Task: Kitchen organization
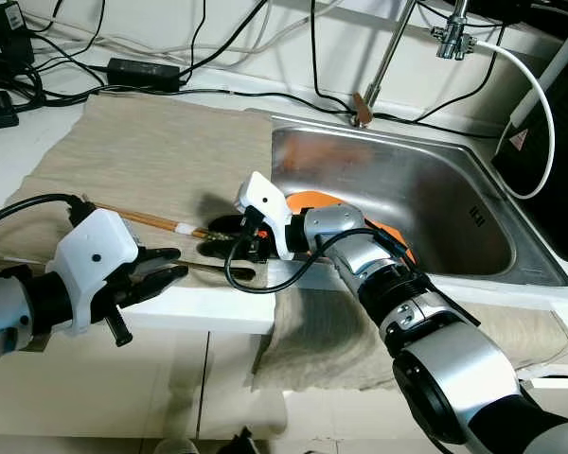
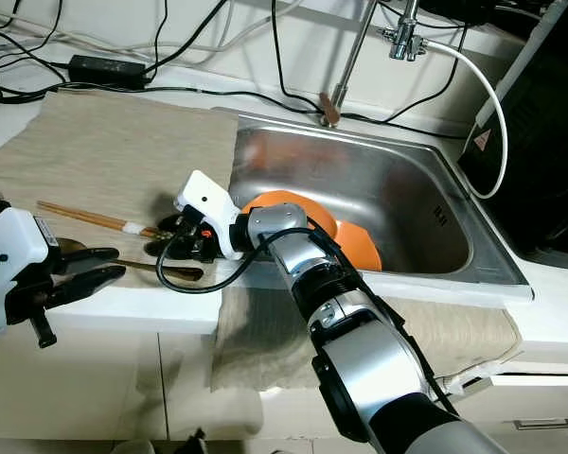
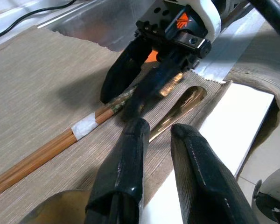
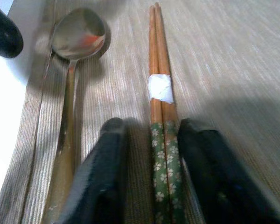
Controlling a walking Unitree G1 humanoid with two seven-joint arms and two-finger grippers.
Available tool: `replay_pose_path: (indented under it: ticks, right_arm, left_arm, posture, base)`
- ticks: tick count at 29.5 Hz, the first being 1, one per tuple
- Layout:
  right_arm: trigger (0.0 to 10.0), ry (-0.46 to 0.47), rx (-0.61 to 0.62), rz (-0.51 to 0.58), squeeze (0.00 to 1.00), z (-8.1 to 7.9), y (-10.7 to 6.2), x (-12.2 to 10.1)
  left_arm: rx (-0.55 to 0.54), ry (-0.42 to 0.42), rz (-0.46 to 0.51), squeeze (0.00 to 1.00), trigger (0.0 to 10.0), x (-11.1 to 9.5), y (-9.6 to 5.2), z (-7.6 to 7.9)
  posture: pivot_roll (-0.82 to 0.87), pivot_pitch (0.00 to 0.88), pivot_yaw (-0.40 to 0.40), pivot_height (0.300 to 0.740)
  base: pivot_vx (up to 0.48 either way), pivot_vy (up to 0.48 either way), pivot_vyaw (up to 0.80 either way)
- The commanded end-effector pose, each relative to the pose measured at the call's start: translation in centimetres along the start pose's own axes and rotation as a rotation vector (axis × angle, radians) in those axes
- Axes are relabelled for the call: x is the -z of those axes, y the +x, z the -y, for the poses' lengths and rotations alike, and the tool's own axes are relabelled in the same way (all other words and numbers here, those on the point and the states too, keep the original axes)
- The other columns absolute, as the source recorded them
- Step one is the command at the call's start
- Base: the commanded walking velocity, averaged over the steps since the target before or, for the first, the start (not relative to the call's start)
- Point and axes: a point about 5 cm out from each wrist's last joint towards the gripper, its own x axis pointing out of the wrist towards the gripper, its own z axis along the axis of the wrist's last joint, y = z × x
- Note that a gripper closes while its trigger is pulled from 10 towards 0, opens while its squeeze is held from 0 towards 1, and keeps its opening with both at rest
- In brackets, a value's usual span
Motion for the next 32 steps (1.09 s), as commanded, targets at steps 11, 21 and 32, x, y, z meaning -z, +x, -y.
replay_pose_path:
  ticks: [11, 21, 32]
  right_arm:
    - [0.0, 0.046, 0.041, 0.180, 0.00, 0.4, -0.2, -2.0]
    - [10.0, -0.021, 0.116, 0.134, 0.00, 0.7, 0.1, -2.1]
    - [10.0, -0.061, 0.022, 0.043, 1.00, 0.6, 0.5, -2.9]
  left_arm:
    - [0.085, 0.062, -0.023, 0.00, 10.0, -0.6, 0.5, -1.2]
    - [0.113, 0.068, -0.030, 0.00, 10.0, -0.5, 0.8, -1.5]
    - [0.094, 0.042, -0.028, 0.00, 10.0, 0.0, 0.8, -1.3]
  posture:
    - [0.11, 0.000, -0.044, 0.740]
    - [0.11, 0.000, -0.026, 0.740]
    - [0.11, 0.000, -0.066, 0.740]
  base:
    - [0.000, 0.000, 0.00]
    - [0.000, 0.000, 0.00]
    - [0.000, 0.000, 0.00]
